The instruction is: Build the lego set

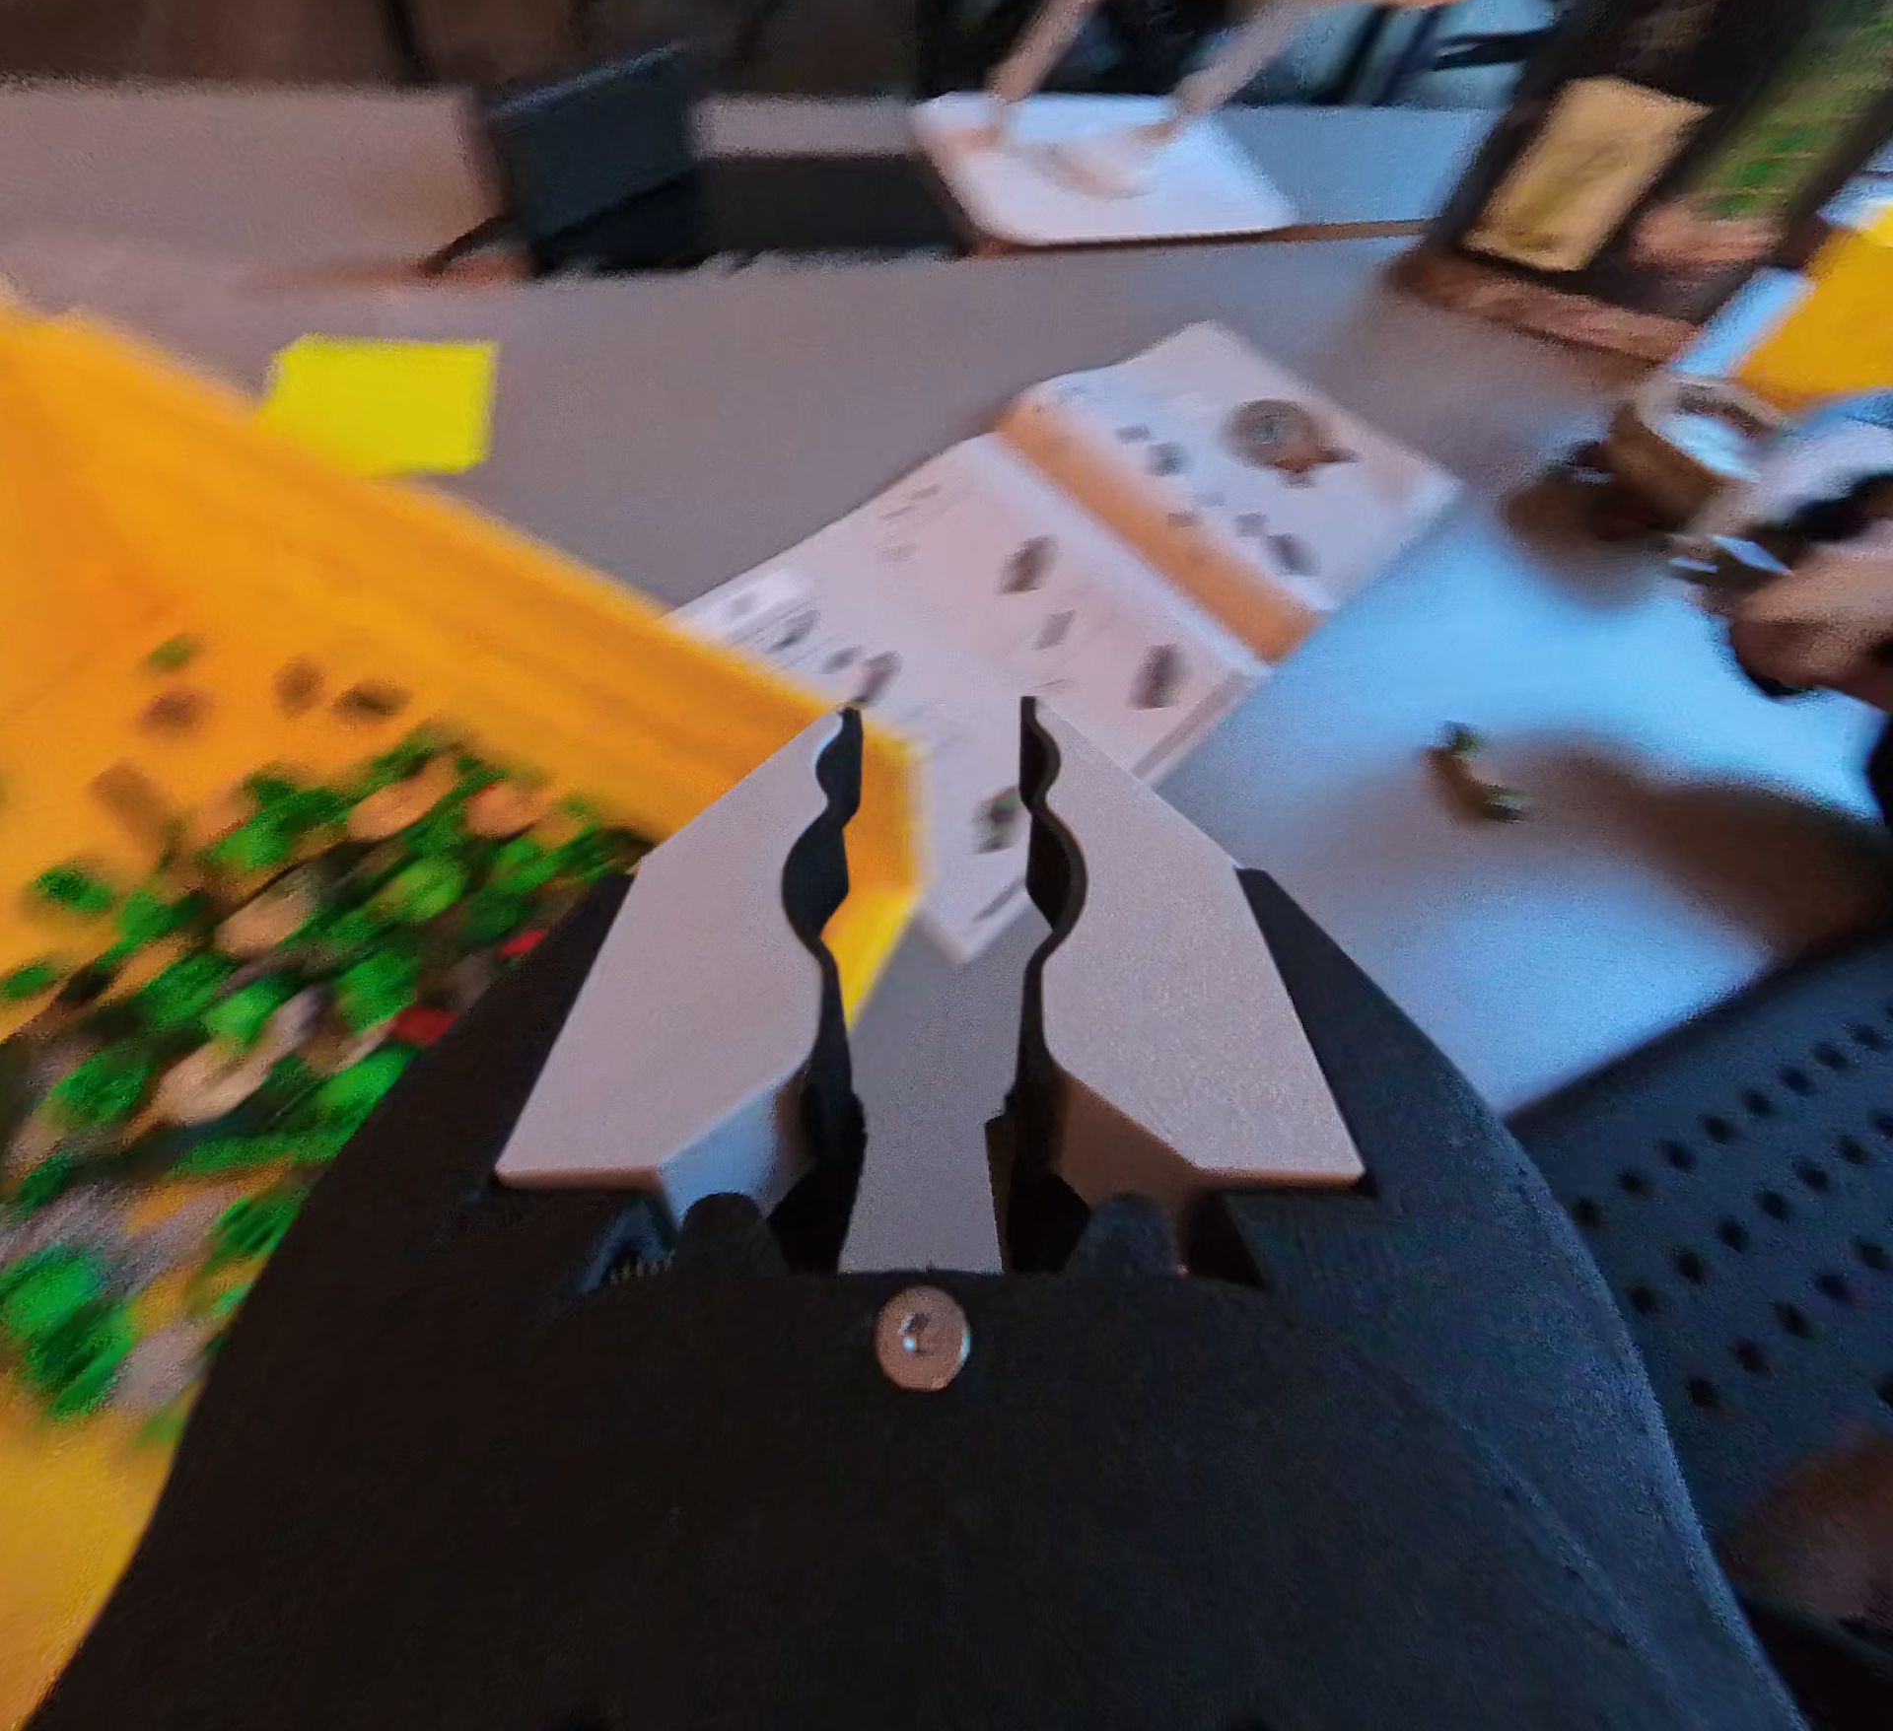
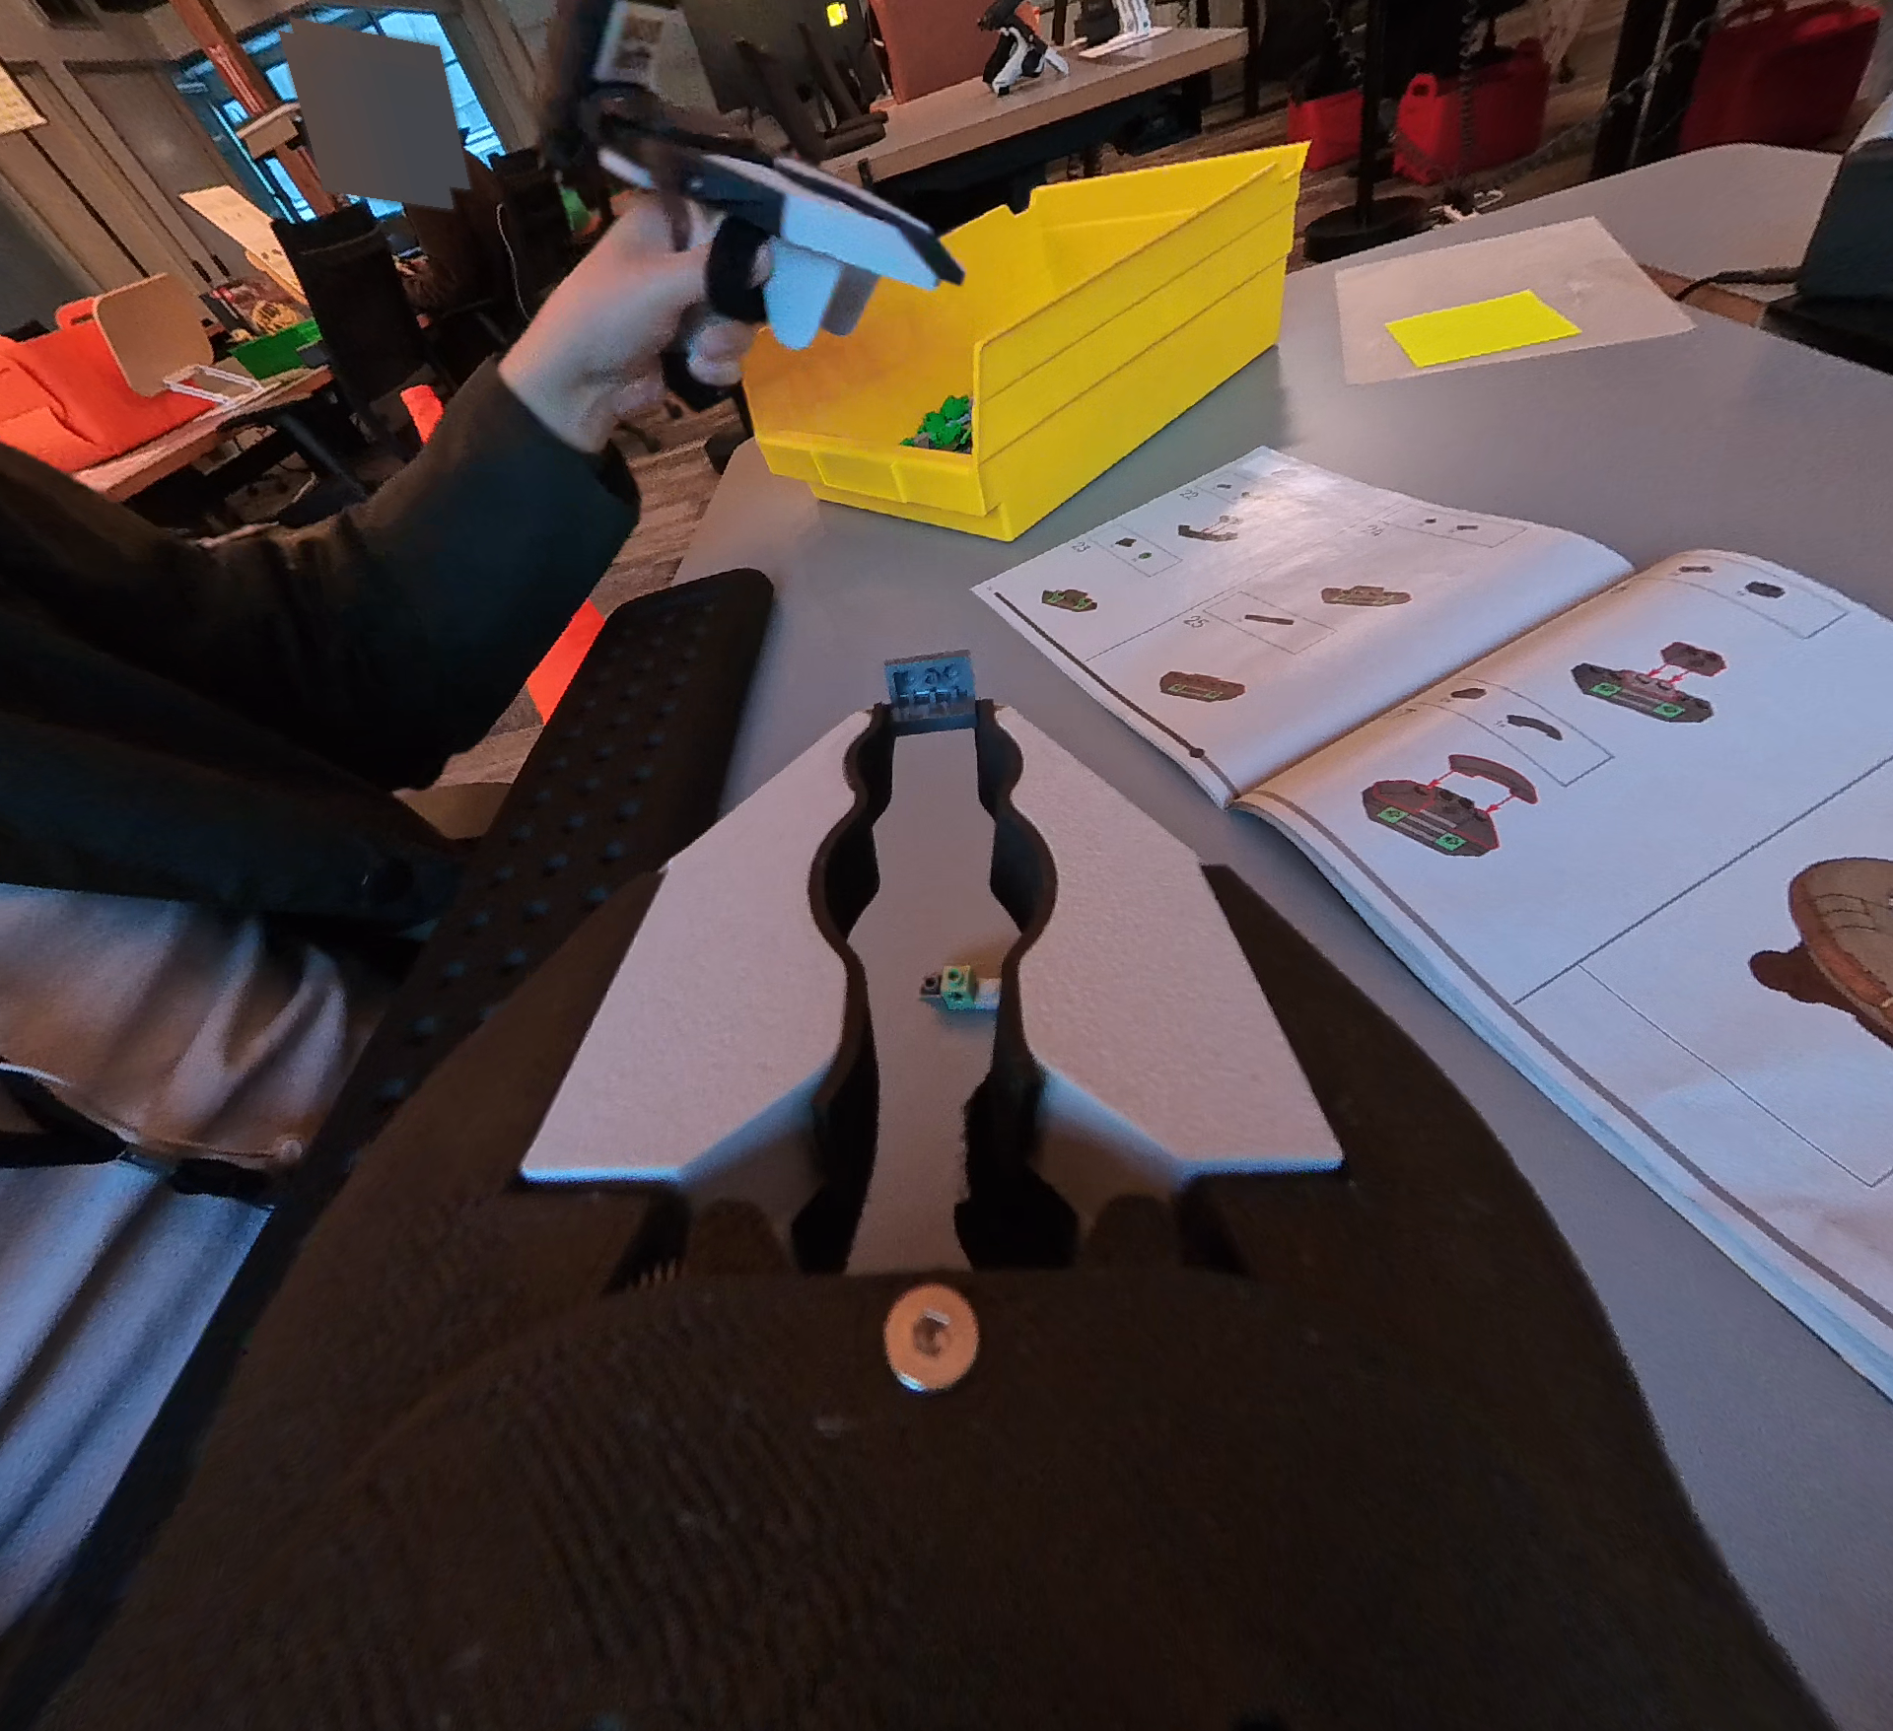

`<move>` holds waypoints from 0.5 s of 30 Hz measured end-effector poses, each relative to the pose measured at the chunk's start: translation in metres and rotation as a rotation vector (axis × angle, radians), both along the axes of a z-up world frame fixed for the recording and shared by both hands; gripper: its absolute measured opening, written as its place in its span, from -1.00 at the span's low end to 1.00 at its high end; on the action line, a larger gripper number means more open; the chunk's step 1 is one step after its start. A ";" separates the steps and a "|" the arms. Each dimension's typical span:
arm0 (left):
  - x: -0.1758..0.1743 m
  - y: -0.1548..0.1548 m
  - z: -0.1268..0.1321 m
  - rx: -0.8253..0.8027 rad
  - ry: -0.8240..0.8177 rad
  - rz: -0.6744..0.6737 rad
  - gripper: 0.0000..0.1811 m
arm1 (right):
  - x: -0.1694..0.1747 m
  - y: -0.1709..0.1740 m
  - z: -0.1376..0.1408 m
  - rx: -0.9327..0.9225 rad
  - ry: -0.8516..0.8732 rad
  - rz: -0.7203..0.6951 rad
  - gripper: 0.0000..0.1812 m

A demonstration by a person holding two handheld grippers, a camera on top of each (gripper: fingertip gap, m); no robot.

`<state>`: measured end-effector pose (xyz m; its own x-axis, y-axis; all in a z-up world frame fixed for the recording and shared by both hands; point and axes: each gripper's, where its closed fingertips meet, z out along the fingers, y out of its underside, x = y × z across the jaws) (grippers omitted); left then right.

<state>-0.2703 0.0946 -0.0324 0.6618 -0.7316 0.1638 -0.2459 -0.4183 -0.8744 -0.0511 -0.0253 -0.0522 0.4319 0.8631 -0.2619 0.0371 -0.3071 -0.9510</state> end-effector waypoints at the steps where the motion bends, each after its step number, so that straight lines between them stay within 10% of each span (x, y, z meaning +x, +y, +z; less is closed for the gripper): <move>1: 0.026 -0.021 0.005 0.035 -0.023 -0.099 -0.70 | 0.001 0.001 0.001 0.008 -0.002 -0.005 -0.84; 6: 0.148 -0.126 -0.008 -0.046 -0.201 -0.542 -0.82 | -0.005 -0.005 0.007 0.059 0.014 0.024 -0.84; 15: 0.195 -0.135 -0.012 -0.072 -0.407 -0.593 -0.61 | -0.016 -0.017 0.017 0.112 0.034 0.082 -0.84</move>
